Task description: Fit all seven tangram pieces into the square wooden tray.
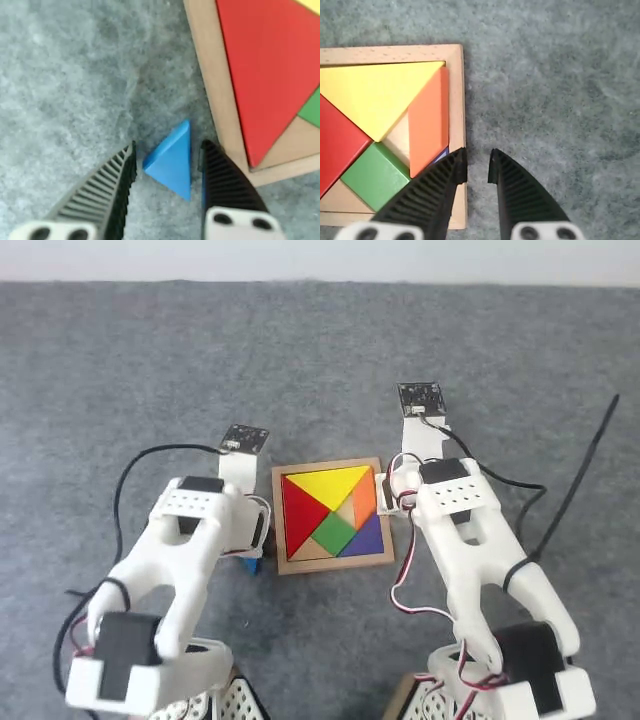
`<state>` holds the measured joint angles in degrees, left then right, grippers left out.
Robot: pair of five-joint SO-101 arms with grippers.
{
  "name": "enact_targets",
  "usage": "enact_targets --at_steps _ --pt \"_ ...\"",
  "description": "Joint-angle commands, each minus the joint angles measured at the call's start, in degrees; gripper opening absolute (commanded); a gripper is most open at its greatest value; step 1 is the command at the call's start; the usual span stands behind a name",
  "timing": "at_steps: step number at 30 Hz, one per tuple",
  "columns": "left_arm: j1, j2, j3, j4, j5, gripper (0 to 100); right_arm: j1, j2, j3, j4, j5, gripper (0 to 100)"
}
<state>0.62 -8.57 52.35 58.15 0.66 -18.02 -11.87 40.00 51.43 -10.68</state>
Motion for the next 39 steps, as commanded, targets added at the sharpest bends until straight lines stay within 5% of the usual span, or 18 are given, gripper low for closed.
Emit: enact_targets --at_steps 1,22,29,39 --pt "0.35 2.64 -3.82 1.93 -0.09 17 0.4 -3.74 -0.53 -0.48 0.7 8.3" --pt "-3.08 0.35 -2.51 4.84 3.34 22 0.4 -3.74 -0.53 -0.57 0.79 8.3" --pt "2.02 -4.4 2.15 1.76 4.92 22 0.4 -3.74 -0.53 -0.66 0.79 8.3" --pt "3.78 7.3 -5.58 4.66 6.95 22 0.4 -3.74 -0.53 -0.66 0.79 8.3"
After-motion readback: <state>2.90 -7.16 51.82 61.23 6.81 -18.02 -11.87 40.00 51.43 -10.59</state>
